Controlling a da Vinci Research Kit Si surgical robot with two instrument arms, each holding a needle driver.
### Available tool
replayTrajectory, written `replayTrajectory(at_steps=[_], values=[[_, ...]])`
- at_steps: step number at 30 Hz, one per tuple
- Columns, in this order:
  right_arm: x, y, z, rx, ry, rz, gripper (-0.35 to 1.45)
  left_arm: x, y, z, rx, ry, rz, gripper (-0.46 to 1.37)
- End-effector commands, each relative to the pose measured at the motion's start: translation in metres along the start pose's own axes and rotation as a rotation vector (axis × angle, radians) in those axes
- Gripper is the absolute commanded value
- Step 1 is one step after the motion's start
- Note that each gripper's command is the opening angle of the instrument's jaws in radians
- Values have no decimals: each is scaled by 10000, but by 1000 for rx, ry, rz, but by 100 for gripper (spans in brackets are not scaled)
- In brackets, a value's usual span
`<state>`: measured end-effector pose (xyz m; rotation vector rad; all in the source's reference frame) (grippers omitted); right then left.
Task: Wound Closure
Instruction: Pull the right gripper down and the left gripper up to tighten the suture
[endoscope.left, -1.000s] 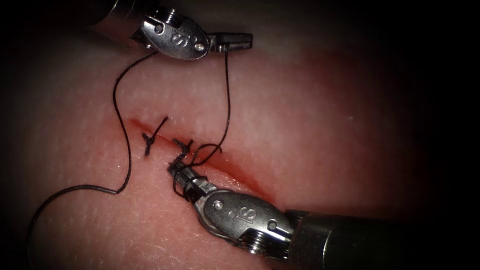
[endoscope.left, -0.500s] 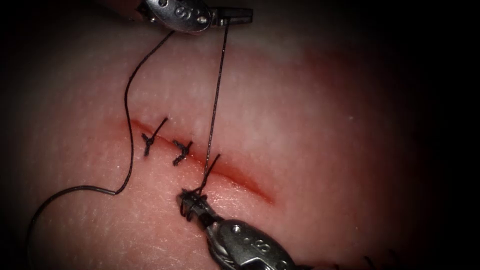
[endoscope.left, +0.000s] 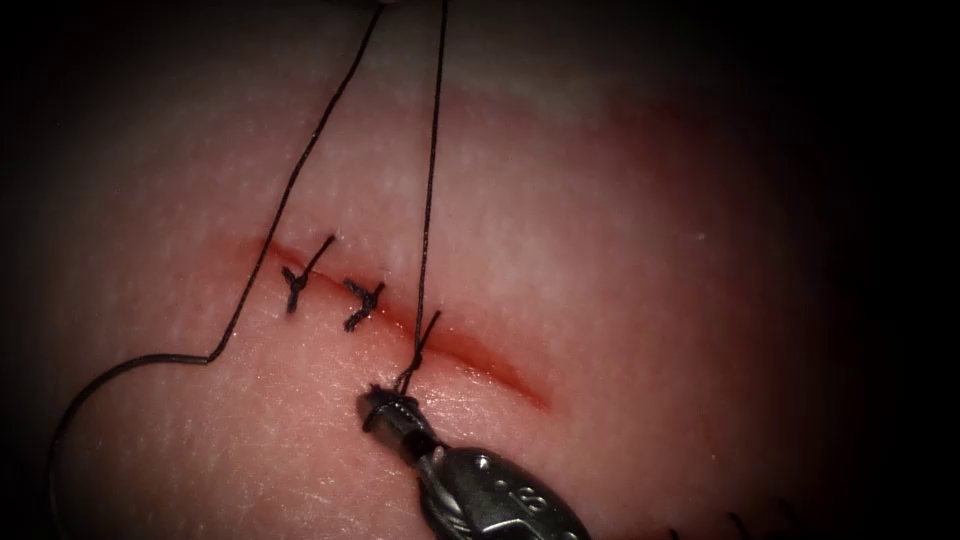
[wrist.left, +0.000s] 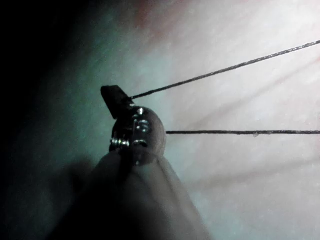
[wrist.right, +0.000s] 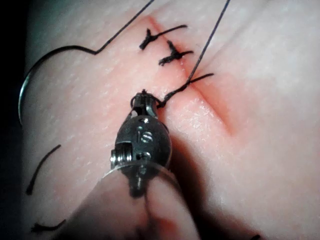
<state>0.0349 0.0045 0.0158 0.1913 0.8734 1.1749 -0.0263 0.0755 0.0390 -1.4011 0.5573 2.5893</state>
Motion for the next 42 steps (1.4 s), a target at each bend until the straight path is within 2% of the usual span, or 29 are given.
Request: replayTrajectory(at_steps=[1, 3, 7, 13, 20, 24, 36, 42], values=[[0, 3, 0, 10, 2, -40, -35, -3, -1, 2, -8, 0, 0, -35], [0, 3, -2, 30, -1, -84, -35, -10, -3, 7, -7, 0, 1, -35], [1, 2, -6, 37, 15, -84, -35, -19, -7, 15, -3, 0, 7, -35], [13, 3, -9, 41, 35, -105, -35, -35, -19, 31, 12, 6, 2, -35], [24, -10, -19, -9, 42, -77, -35, -62, -32, 51, 31, 13, -5, -35], [24, -11, -21, 4, 43, -78, -35, -74, -39, 61, 40, 15, -5, -35], [29, -8, -7, 116, 72, -165, -35, -99, -56, 90, 63, 12, -13, -35], [26, -9, 4, 126, 80, -167, -35, -116, -59, 107, 75, 10, -8, -35]])
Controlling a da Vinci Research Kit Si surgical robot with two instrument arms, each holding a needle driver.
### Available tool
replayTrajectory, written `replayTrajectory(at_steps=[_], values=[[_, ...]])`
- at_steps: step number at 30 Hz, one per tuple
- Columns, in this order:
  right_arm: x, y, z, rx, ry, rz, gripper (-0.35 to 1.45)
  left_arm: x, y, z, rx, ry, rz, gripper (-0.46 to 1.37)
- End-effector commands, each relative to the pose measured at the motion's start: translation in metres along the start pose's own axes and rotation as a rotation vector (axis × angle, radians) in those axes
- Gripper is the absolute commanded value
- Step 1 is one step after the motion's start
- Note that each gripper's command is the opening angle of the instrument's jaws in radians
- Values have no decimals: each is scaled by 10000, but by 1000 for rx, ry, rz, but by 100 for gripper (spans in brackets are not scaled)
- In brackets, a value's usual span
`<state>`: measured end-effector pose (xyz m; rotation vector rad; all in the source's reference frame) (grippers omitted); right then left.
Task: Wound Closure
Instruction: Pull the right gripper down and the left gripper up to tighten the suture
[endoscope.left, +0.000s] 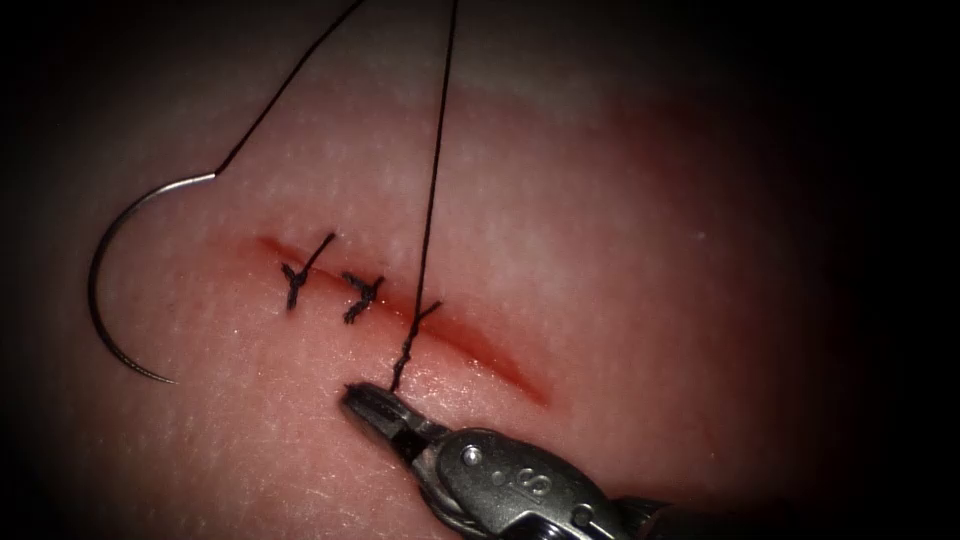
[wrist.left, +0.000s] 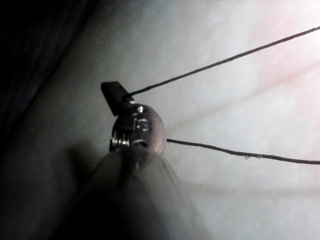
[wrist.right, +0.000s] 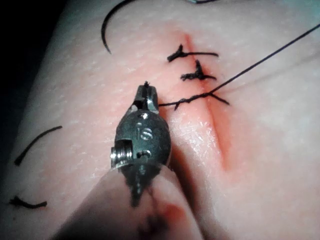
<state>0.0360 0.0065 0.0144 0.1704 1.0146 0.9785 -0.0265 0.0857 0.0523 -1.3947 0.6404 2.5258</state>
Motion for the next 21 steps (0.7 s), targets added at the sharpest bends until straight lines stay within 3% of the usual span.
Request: replayTrajectory(at_steps=[1, 11, 21], values=[[0, -3, 1, 4, 1, 0, -35, -3, 0, 2, 1, -3, 3, -35], [-3, -36, 4, 22, -15, 7, -35, -45, 11, 26, 29, -7, 8, -35], [-25, -79, -1, 26, -61, 6, -35, -47, 13, 28, 30, -7, -3, -35]])
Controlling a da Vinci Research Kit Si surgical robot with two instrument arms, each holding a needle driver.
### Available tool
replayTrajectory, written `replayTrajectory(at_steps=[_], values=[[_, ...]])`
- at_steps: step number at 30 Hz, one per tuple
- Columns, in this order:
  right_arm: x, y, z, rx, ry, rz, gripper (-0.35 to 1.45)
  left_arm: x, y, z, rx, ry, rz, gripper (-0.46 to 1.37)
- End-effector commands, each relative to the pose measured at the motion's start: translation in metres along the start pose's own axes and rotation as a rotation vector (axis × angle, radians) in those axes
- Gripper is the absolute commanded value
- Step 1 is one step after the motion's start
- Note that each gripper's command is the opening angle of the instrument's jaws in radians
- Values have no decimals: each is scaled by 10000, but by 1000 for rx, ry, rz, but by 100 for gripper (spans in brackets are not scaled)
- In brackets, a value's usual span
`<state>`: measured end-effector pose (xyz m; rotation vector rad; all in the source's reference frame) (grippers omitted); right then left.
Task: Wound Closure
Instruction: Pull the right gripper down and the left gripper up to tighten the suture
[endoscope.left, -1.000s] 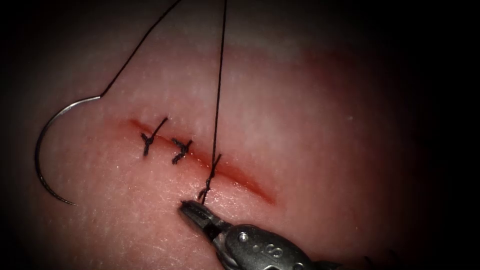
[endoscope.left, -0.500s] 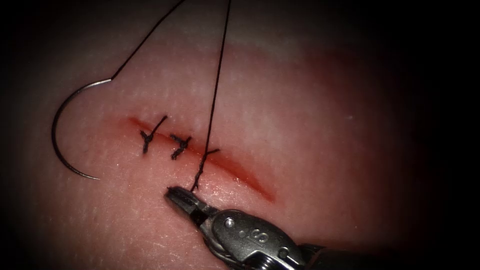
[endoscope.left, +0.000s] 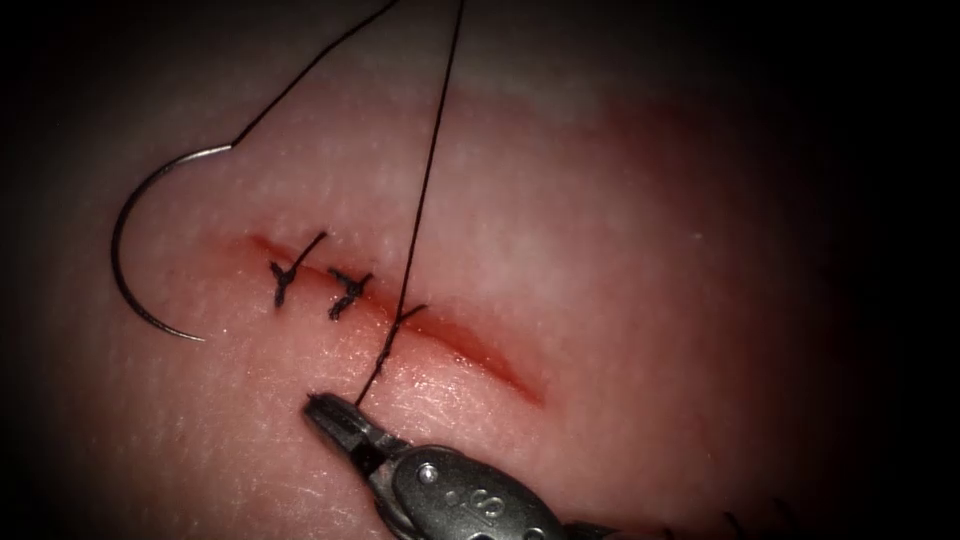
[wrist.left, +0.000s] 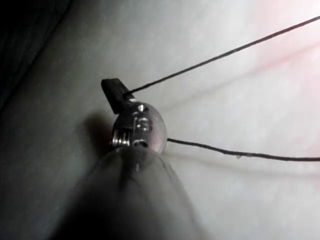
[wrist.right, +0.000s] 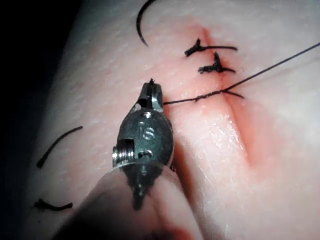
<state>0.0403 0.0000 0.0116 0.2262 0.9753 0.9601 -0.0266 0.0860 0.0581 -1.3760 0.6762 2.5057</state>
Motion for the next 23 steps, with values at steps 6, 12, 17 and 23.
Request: replayTrajectory(at_steps=[6, 12, 17, 23], values=[[-12, -5, 8, 7, -7, -6, -35, 1, -2, 1, -5, -3, -2, -35], [-13, -9, 11, 20, -7, -7, -35, 0, -3, -1, -3, -1, -2, -35], [-12, -8, 12, 25, -8, -8, -35, 1, -2, -3, -3, -2, -1, -35], [-11, -4, 13, 26, -12, -7, -35, 3, 0, -5, 1, -4, -2, -35]])
